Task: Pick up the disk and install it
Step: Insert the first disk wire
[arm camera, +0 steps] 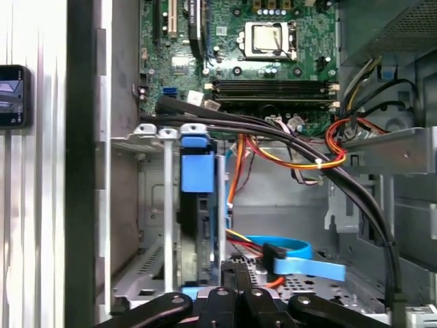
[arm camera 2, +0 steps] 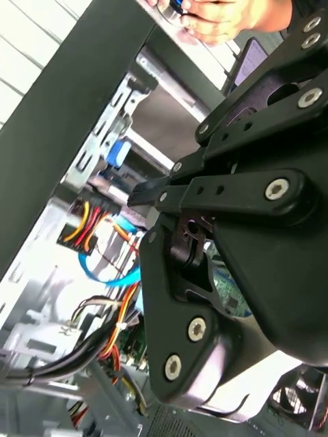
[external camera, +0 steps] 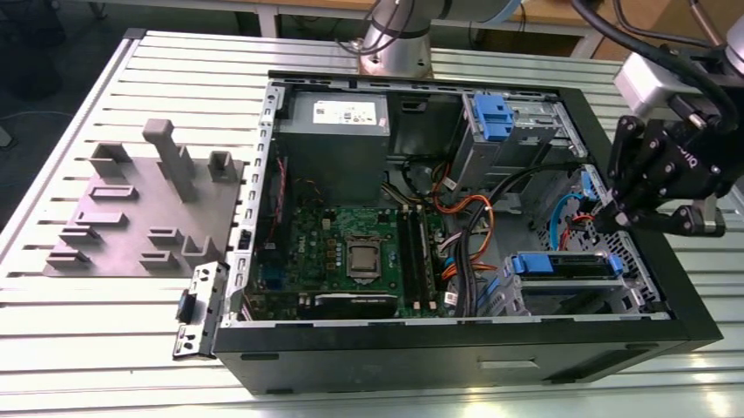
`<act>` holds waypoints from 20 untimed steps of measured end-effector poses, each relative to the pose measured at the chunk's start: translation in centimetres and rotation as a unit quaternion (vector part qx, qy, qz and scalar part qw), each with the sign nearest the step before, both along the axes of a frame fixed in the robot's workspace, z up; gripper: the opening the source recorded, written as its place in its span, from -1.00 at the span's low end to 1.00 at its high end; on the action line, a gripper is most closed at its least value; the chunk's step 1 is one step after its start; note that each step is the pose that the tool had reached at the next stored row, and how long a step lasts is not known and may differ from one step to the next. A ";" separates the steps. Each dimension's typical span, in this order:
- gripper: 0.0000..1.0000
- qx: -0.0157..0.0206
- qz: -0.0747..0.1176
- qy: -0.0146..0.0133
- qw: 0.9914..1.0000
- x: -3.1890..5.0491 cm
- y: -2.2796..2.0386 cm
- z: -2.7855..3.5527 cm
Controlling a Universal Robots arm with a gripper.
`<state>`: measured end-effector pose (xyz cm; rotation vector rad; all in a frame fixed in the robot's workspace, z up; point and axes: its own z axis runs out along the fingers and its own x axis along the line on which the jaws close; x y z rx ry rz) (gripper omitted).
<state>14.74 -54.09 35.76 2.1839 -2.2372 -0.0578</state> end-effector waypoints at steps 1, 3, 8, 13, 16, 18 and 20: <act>-0.79 -0.001 0.000 0.001 1.000 0.04 0.33 -0.01; -0.79 -0.003 0.000 0.005 1.000 0.22 0.71 -0.01; -0.79 -0.010 0.000 0.026 1.000 1.00 1.00 -0.04; -0.79 -0.010 0.000 0.033 0.999 1.87 1.13 -0.09; -0.77 -0.010 0.000 0.033 0.999 1.87 1.13 -0.09; -0.66 -0.011 0.000 0.033 0.999 1.88 1.12 -0.09; -0.52 -0.013 0.000 0.033 0.999 1.98 1.13 -0.11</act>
